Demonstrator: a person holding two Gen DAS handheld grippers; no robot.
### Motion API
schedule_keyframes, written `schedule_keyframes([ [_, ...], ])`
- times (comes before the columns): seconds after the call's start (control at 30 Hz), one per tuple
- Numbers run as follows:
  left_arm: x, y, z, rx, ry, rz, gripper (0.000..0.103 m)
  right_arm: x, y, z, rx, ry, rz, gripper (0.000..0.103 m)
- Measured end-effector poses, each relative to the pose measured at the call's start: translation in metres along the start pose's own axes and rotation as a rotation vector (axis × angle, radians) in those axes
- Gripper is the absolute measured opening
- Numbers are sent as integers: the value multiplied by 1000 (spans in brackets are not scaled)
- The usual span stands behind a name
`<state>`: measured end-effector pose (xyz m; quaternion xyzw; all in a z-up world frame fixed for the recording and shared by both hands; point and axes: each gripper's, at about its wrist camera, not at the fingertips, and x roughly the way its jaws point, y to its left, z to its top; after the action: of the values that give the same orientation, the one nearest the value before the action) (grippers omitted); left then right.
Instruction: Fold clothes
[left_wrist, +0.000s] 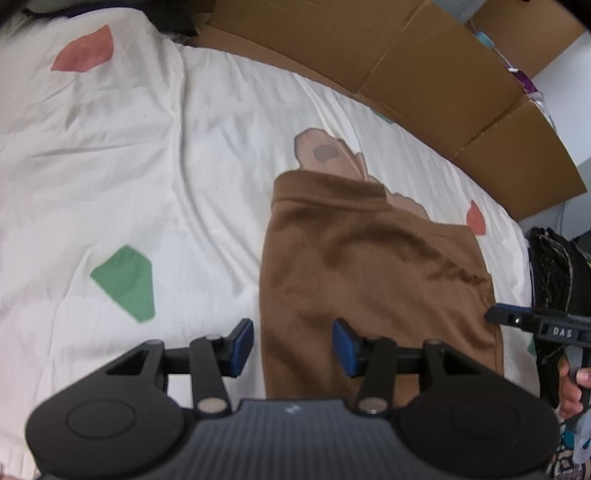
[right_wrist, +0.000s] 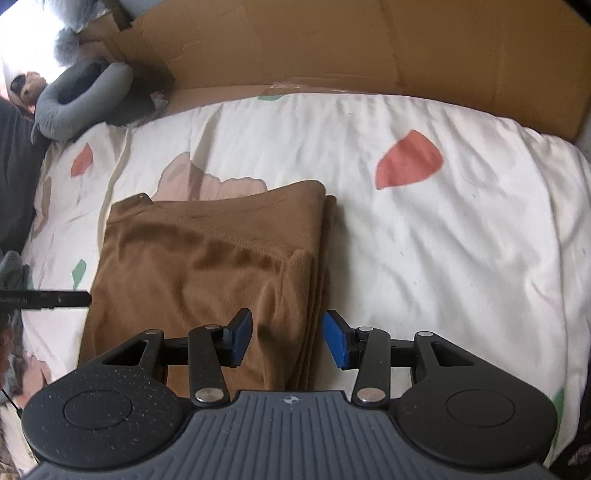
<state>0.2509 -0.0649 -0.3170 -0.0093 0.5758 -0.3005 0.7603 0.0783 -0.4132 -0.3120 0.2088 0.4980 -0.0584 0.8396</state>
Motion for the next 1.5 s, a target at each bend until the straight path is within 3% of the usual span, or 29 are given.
schedule_keyframes([
  [0.17,8,0,12,18,-21,14,49,17,2,9,-43,18,-32,50],
  [0.37,18,2,28,32,-45,26,39,22,-5,23,-66,14,-68,40],
  [0.7,32,7,55,12,-110,53,36,26,-10,36,-61,17,-58,39],
  [0.93,23,11,55,-31,-96,-12,35,17,-16,36,15,42,30,42],
  [1.0,21,13,51,-33,-85,-25,38,17,-18,32,45,54,49,47],
  [1.17,22,25,34,-67,-43,-52,38,26,-30,18,142,89,82,49],
  [1.5,27,46,21,-181,-2,-159,38,47,-60,13,370,86,293,50],
])
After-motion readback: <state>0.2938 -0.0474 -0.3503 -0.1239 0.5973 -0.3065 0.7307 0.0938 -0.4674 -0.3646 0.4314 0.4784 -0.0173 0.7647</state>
